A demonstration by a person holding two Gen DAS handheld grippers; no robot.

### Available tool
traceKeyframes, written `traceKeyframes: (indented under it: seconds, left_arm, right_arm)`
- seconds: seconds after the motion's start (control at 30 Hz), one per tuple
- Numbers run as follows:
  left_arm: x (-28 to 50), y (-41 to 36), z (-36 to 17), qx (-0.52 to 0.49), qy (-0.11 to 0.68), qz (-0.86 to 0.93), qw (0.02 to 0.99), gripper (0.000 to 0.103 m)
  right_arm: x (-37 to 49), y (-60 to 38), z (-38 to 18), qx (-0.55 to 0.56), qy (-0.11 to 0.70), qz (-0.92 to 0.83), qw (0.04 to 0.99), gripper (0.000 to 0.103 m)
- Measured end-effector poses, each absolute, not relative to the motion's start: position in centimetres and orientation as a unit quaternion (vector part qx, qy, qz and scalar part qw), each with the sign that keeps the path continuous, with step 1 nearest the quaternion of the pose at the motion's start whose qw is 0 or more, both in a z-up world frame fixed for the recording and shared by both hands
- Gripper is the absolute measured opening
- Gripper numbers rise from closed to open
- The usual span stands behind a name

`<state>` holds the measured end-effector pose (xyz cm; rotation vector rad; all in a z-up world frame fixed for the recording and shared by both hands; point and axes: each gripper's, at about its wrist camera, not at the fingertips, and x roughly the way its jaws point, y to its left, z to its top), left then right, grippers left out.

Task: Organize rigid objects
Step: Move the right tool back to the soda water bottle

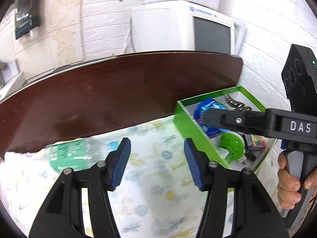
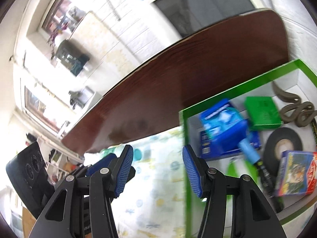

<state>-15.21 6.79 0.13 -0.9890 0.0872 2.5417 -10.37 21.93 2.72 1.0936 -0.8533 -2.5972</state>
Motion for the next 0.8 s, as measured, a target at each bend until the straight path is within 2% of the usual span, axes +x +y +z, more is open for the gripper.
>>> traceKeyframes:
  seconds: [0.07, 0.13, 0.4, 0.53, 0.8]
  left_arm:
    - [-14.9, 4.7, 0.0, -0.352, 0.023, 0.917, 0.188, 0.062]
    - [-14.7, 2.6, -0.3, -0.349, 0.017, 0.922, 0.166, 0.065]
    - [-14.7, -5.1, -2.6, -0.372, -0.03, 0.922, 0.107, 0.067]
    - [-14.9, -7.3, -3.7, -0.376, -0.031, 0.921, 0.099, 0.077]
    - [-17.2, -9.3, -5.5, -0.39, -0.028, 0.914, 0.103, 0.078]
  right_arm:
    - [-10.5, 20.5, 3.0, 0.374, -0.281, -0.877, 0.107, 0.055]
    - [-10.8, 19.0, 3.1, 0.38, -0.275, -0.875, 0.117, 0.055]
    - [-12.3, 14.0, 2.1, 0.413, -0.243, -0.868, 0.13, 0.057]
    - [-13.3, 11.9, 1.1, 0.435, -0.234, -0.86, 0.129, 0.062]
    - [-16.1, 9.7, -1.0, 0.464, -0.239, -0.844, 0.119, 0.065]
